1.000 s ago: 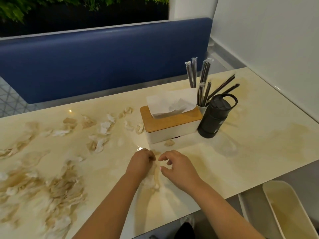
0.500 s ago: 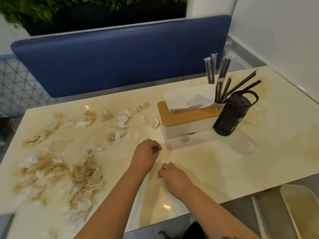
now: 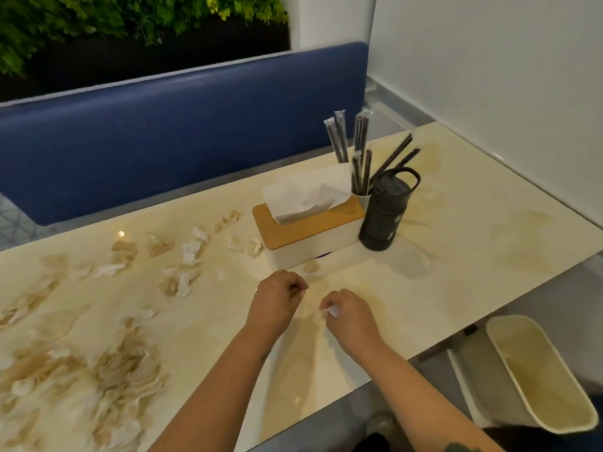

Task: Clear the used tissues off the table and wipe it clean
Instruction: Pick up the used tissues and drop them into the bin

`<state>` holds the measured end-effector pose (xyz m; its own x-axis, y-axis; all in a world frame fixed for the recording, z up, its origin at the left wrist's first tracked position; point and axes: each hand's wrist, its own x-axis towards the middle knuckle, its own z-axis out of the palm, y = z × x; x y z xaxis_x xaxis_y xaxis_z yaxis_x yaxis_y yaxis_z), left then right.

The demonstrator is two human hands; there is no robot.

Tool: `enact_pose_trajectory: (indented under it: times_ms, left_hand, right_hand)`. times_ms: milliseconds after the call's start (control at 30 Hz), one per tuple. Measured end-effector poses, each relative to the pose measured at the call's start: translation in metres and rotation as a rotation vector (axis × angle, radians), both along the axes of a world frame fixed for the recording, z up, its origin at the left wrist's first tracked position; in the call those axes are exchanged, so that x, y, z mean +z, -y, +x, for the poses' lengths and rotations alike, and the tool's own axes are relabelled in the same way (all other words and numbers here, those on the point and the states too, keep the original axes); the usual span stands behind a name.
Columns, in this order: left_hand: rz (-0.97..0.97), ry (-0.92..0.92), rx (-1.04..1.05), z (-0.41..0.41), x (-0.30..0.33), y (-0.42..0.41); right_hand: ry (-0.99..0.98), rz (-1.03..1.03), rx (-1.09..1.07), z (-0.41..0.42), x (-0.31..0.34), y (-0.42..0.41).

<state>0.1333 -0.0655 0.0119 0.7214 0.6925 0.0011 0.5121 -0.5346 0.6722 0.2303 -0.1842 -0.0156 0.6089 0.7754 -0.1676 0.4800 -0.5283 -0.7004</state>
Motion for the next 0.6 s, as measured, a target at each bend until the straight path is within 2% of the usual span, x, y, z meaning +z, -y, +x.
enact_pose_trajectory:
  times_ms: [200, 600]
  left_hand:
    - [0.002, -0.008, -0.166, 0.060, 0.008, 0.032]
    - [-0.060, 0.008, -0.483, 0.200, 0.009, 0.129]
  right_hand:
    - [-0.007, 0.046, -0.221, 0.050, 0.007, 0.047]
    - [-0.018, -0.014, -0.614, 0.148, 0.017, 0.160]
